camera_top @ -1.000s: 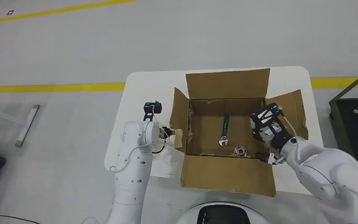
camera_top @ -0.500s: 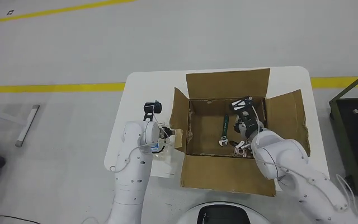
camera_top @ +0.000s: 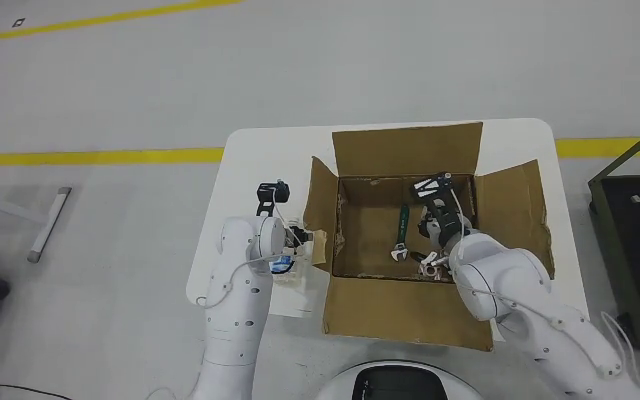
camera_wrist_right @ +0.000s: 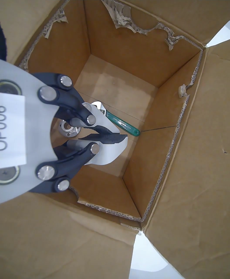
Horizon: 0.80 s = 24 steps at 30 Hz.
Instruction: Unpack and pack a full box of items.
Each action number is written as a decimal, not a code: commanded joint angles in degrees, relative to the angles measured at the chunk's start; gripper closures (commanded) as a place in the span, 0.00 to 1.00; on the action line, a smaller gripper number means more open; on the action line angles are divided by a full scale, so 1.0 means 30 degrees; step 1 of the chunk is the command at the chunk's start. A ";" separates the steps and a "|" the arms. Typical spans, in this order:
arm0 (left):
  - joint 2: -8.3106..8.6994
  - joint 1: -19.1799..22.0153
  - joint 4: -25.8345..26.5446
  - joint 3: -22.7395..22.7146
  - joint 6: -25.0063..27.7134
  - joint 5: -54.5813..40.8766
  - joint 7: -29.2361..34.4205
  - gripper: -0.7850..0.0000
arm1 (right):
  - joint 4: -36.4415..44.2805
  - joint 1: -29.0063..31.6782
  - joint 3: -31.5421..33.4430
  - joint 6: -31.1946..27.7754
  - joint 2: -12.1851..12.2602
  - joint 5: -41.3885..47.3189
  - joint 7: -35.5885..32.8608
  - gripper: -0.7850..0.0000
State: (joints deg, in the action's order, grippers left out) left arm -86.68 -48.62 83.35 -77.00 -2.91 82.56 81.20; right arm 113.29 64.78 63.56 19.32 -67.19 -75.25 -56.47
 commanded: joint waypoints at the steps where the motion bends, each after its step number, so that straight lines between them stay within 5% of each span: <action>1: 0.0000 0.0000 0.0000 0.0000 0.0000 0.0000 0.0000 0.00 | -0.0380 0.0178 0.0034 -0.0064 -0.0011 -0.0027 0.0272 1.00; 5: 0.0000 0.0000 0.0000 0.0000 0.0000 0.0000 0.0000 0.00 | -0.1699 -0.0391 -0.0357 0.0485 -0.0249 0.0197 -0.0294 1.00; 7: 0.0000 0.0000 0.0000 0.0000 0.0000 0.0000 0.0000 0.00 | -0.2309 -0.0926 -0.0867 0.1066 -0.0448 0.0159 -0.0579 0.88; 9: 0.0000 0.0000 0.0000 0.0000 0.0000 0.0000 0.0000 0.00 | -0.3072 -0.1532 -0.1398 0.1533 -0.0658 0.0147 -0.1009 1.00; 11: 0.0000 0.0000 0.0000 0.0000 0.0000 0.0000 0.0000 0.00 | -0.3836 -0.2121 -0.1948 0.2029 -0.0883 0.0126 -0.1373 0.99; 13: 0.0000 0.0000 0.0000 0.0000 0.0000 0.0000 0.0000 0.00 | -0.4444 -0.2706 -0.2446 0.2483 -0.1116 0.0163 -0.1666 0.86; 21: 0.0000 0.0000 0.0000 0.0000 0.0000 0.0000 0.0000 0.00 | -0.6330 -0.3959 -0.3300 0.3663 -0.1800 0.0652 -0.2280 0.80; 24: 0.0000 0.0000 0.0000 0.0000 0.0000 0.0000 0.0000 0.00 | -0.7025 -0.4224 -0.3424 0.3661 -0.1980 0.0765 -0.2226 0.69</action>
State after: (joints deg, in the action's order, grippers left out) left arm -86.68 -48.62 83.35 -77.00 -2.91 82.56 81.20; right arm 93.01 52.40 53.41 30.35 -72.95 -73.11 -63.23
